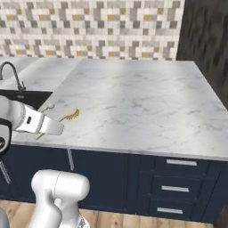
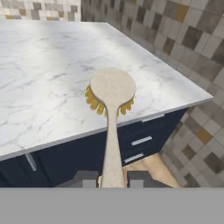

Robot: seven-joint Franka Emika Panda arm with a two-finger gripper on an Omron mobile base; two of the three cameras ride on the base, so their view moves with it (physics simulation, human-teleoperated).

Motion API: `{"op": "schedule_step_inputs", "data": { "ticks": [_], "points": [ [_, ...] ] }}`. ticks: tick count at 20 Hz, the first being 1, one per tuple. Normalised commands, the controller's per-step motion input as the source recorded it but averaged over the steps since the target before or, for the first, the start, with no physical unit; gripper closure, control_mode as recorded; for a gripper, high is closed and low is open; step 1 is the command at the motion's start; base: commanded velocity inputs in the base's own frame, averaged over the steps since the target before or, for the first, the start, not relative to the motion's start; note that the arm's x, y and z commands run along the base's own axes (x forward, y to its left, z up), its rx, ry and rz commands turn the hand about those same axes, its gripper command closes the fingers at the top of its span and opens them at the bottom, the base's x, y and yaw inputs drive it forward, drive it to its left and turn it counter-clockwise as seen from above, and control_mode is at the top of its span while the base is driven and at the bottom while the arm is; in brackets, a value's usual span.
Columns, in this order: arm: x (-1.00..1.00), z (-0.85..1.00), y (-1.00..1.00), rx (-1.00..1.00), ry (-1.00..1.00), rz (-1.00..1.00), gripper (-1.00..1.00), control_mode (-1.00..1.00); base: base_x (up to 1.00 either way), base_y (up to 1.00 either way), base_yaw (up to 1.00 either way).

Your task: Locate and retrieve the dish brush and dish brush from the cabinet. Place them next to the sink.

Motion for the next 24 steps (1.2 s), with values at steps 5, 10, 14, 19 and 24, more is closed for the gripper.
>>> {"op": "schedule_step_inputs", "data": {
  "ticks": [5, 10, 14, 19, 24],
  "points": [
    [0.0, 0.0, 0.0, 0.0, 0.0, 0.0, 1.0, 1.0, 0.0, 0.93, -0.12],
    [0.0, 0.0, 0.0, 0.0, 0.0, 0.0, 1.0, 1.0, 0.05, 0.91, -0.12],
    [0.0, 0.0, 0.0, 0.0, 0.0, 0.0, 1.0, 1.0, 0.09, 0.85, -0.14],
    [0.0, 0.0, 0.0, 0.0, 0.0, 0.0, 1.0, 1.0, 0.27, 0.49, -0.15],
    [0.0, 0.0, 0.0, 0.0, 0.0, 0.0, 1.0, 1.0, 0.38, 0.39, -0.13]
  ]
}}
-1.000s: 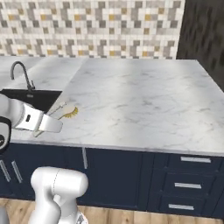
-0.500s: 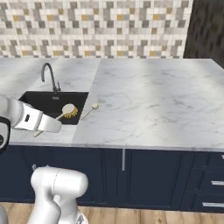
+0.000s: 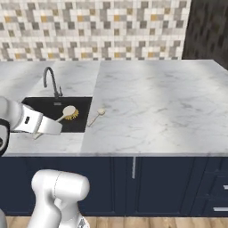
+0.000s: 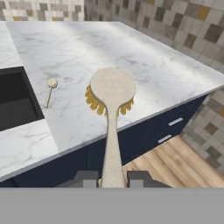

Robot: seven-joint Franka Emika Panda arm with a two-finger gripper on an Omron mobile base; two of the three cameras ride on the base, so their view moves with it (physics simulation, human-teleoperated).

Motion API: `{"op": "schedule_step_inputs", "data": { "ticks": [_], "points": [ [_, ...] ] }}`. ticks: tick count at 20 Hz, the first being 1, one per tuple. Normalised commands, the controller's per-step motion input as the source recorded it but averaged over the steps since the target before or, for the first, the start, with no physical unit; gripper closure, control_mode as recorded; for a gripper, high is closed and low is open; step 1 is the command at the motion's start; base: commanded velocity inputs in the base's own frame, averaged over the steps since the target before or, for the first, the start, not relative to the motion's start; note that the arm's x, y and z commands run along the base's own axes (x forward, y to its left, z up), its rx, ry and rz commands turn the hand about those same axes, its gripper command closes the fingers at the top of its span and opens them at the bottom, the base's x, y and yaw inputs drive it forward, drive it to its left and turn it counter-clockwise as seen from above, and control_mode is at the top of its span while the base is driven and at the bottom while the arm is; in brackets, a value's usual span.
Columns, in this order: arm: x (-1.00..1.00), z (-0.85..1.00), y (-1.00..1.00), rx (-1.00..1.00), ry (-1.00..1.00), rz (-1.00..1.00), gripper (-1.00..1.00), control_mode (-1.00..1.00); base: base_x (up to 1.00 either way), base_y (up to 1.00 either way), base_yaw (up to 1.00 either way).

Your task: Locate and retrieve the dish brush and dish brush from the cabinet. Place them next to the sink.

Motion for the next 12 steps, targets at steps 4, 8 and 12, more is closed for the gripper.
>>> {"op": "schedule_step_inputs", "data": {
  "ticks": [4, 8, 12],
  "points": [
    [0.0, 0.0, 0.0, 0.0, 0.0, 0.0, 1.0, 1.0, 0.4, 0.38, -0.11],
    [0.0, 0.0, 0.0, 0.0, 0.0, 0.0, 1.0, 1.0, 0.38, 0.36, -0.07],
    [0.0, 0.0, 0.0, 0.0, 0.0, 0.0, 1.0, 1.0, 0.34, 0.31, -0.01]
  ]
}}
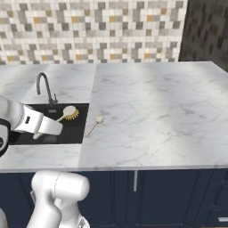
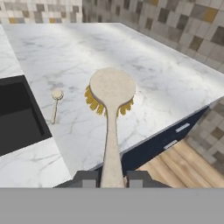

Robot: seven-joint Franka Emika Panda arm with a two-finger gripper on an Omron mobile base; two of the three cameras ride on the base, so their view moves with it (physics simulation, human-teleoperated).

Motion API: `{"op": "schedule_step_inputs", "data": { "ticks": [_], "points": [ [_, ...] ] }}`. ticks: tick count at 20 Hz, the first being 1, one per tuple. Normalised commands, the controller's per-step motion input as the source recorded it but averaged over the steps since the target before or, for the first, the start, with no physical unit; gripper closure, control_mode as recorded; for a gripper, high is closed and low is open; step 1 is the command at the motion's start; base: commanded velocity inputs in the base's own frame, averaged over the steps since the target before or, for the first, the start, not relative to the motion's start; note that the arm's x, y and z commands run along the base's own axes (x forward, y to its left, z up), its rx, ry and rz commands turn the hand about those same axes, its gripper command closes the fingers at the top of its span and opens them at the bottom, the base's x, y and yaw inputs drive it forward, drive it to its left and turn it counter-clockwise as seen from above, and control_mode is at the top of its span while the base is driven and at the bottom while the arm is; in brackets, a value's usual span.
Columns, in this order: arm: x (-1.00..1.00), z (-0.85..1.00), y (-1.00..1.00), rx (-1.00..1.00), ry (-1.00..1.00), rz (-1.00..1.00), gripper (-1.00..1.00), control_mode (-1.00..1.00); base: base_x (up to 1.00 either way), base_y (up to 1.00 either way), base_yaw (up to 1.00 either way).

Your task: Locate and retrieve the dish brush and dish brush from the cabinet. Place them next to the sink.

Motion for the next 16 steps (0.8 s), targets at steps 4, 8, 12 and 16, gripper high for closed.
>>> {"op": "schedule_step_inputs", "data": {
  "ticks": [4, 8, 12, 16],
  "points": [
    [0.0, 0.0, 0.0, 0.0, 0.0, 0.0, 1.0, 1.0, 0.28, 0.23, 0.0],
    [0.0, 0.0, 0.0, 0.0, 0.0, 0.0, 1.0, 1.0, 0.26, 0.2, 0.0],
    [0.0, 0.0, 0.0, 0.0, 0.0, 0.0, 1.0, 1.0, 0.4, 0.15, 0.01],
    [0.0, 0.0, 0.0, 0.0, 0.0, 0.0, 1.0, 1.0, 0.16, 0.14, 0.0]
  ]
}}
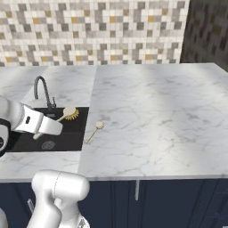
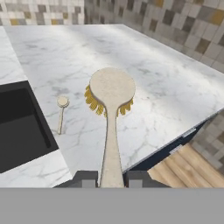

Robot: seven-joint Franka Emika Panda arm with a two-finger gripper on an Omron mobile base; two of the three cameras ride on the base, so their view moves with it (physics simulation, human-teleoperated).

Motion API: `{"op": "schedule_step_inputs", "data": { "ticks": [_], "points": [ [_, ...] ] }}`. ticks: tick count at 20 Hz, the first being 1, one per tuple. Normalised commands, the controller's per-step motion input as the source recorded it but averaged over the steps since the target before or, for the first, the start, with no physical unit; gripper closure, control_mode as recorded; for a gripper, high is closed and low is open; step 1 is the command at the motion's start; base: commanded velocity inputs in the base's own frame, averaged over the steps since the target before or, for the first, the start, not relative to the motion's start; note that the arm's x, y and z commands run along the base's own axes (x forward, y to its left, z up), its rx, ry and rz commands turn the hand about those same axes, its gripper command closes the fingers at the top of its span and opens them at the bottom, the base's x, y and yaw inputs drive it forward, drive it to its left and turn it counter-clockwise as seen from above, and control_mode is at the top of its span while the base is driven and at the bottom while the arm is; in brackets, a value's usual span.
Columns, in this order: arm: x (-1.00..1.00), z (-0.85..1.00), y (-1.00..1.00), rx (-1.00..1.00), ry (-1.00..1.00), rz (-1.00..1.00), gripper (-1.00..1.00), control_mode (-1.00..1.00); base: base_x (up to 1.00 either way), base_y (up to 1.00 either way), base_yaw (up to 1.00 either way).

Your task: Locate and retrieve the dish brush and dish brush from the cabinet. Place them next to the sink.

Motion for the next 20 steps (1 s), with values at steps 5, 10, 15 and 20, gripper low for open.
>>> {"op": "schedule_step_inputs", "data": {
  "ticks": [5, 10, 15, 20],
  "points": [
    [0.0, 0.0, 0.0, 0.0, 0.0, 0.0, 1.0, 1.0, 0.01, 0.03, 0.0],
    [0.38, -0.08, 0.0, 0.03, 0.05, 0.08, 1.0, -1.0, 0.01, 0.0, 0.0],
    [0.74, -0.33, -0.06, 0.07, 0.17, 0.25, 1.0, -1.0, 0.0, 0.0, 0.0],
    [0.58, -0.57, -0.03, -0.01, 0.25, 0.16, 1.0, -1.0, 0.0, 0.0, 0.0]
  ]
}}
